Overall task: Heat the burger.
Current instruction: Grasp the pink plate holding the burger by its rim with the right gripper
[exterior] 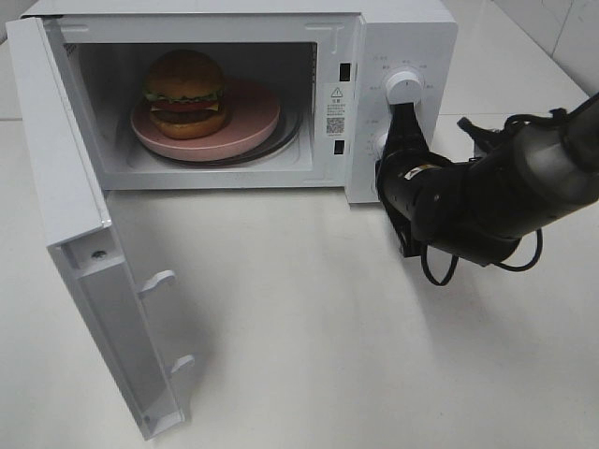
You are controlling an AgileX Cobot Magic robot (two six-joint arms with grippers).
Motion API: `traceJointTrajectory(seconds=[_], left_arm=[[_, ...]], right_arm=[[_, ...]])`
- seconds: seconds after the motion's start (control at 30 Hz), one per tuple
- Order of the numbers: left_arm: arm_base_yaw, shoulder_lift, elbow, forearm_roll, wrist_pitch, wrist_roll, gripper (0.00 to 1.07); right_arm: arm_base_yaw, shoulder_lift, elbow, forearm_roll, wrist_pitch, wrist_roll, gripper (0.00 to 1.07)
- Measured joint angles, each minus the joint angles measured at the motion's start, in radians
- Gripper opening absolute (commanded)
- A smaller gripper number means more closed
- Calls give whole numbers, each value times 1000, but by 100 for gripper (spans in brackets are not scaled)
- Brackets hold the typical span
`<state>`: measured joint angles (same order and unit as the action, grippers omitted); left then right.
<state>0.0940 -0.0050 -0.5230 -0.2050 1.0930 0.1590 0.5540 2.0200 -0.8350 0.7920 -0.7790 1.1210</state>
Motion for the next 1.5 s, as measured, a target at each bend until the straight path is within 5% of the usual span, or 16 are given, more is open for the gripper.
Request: traceJointTrajectory(seconds=[0.33, 0.83, 1.03, 1.33, 1.5], left_arm=[[0, 0, 0, 0, 0, 0, 100], [0, 0, 0, 0, 0, 0, 100], [0, 0, 0, 0, 0, 0, 100], [0, 0, 0, 0, 0, 0, 100], [0, 0, 0, 0, 0, 0, 100]], right_arm=[[0, -112, 76, -8, 226, -316, 0], [0, -326, 82, -26, 730, -1169, 0], [0, -346, 52, -187, 974, -1305, 1], [0, -346, -91, -609, 1341, -1433, 3], [0, -346, -192, -813, 1478, -1733, 7]])
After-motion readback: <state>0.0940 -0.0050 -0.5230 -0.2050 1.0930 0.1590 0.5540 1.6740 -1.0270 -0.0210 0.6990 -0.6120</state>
